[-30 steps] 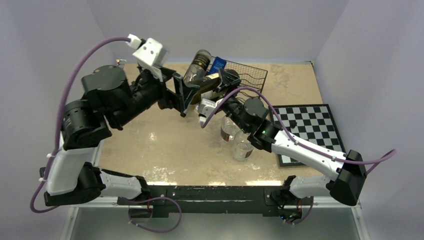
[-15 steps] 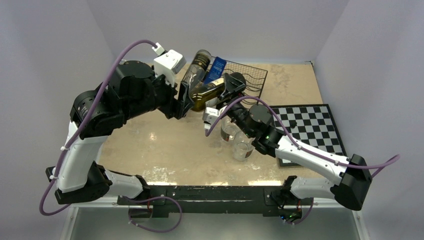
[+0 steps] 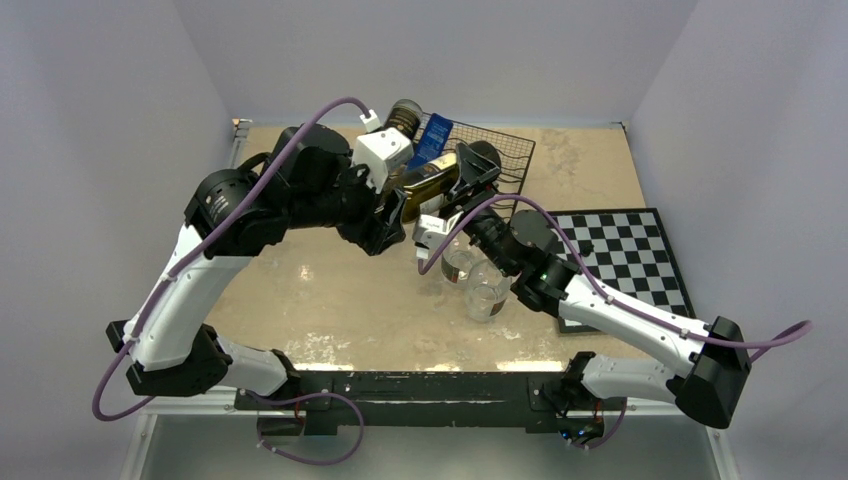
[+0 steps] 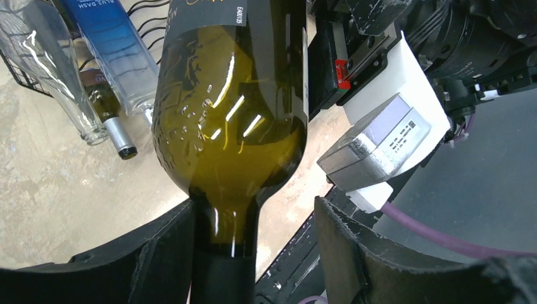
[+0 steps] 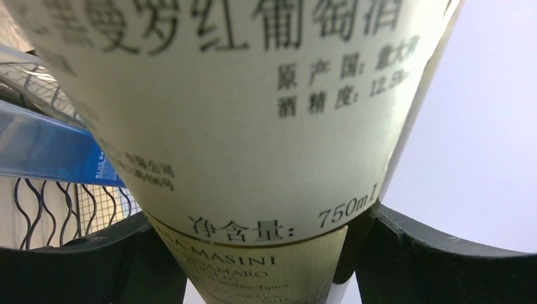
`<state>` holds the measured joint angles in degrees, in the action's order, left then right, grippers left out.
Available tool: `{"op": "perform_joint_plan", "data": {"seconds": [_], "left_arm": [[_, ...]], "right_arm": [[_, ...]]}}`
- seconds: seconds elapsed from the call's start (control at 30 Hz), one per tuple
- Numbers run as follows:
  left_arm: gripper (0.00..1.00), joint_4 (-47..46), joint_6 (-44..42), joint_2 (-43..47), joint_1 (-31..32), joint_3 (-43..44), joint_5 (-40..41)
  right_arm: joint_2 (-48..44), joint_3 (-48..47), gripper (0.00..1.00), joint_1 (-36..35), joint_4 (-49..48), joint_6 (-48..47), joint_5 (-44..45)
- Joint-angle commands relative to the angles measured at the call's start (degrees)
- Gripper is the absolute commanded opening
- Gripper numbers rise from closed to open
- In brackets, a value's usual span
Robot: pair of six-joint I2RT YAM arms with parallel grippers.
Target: Put the wine bottle on the wine rack
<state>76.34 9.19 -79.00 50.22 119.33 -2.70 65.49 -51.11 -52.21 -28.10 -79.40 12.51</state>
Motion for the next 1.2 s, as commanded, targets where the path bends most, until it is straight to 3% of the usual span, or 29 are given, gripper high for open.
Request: {"op": "perform_joint_plan", "data": {"seconds": [0.0, 0.2, 0.43, 0.7, 0.77, 0.87, 0.9, 1.0, 1.13, 1.17], "left_arm": [[0.68, -0.14, -1.88, -0.24, -0.29, -0.48, -1.78], [0.65, 0.24, -2.33, -0.71, -0.29, -2.06, -1.09], [0.46, 0.65, -3.23, -1.50, -0.29, -3.19, -1.42], [0.39, 0.32, -4.95, -2.41, -0.23, -5.04, -2.46], [0.32, 0.50, -5.05, -2.77, -0.21, -5.30, -2.32], [0.04, 0.71, -5.42, -3.16, -0.21, -5.42, -1.82], [0.00, 0.60, -5.49, -3.28, -0.21, -5.54, -1.22], [0.00, -0.78, -5.50, -2.84, -0.21, -6.65, 0.94], [0.00, -5.14, -4.83, -0.61, -0.21, -9.30, 5.68], [0.00, -6.02, -4.60, -0.03, -0.21, -9.89, 6.71]], "right_arm": [[-2.73, -1.25, 0.00, -0.06, -7.98, -1.67, -0.53], [-2.97, -1.01, 0.00, -0.09, -8.14, -2.10, -0.74], [-3.34, -0.68, 0.00, -0.13, -8.95, -1.99, -0.92], [-4.21, -1.84, 0.00, -0.26, -7.60, 1.50, 0.38], [-4.30, -2.29, 0.00, -0.25, -6.82, 2.70, 0.78], [-4.23, -2.68, 0.00, -0.27, -6.42, 3.60, 1.28], [-4.09, -2.75, 0.00, -0.27, -6.47, 3.82, 1.55], [-3.31, -3.11, 0.02, -0.27, -6.59, 4.22, 2.10], [-2.87, -1.26, 0.60, -0.27, -6.28, 1.49, 1.11], [-2.99, -0.50, 0.70, -0.24, -6.47, 0.92, 0.58]]}}
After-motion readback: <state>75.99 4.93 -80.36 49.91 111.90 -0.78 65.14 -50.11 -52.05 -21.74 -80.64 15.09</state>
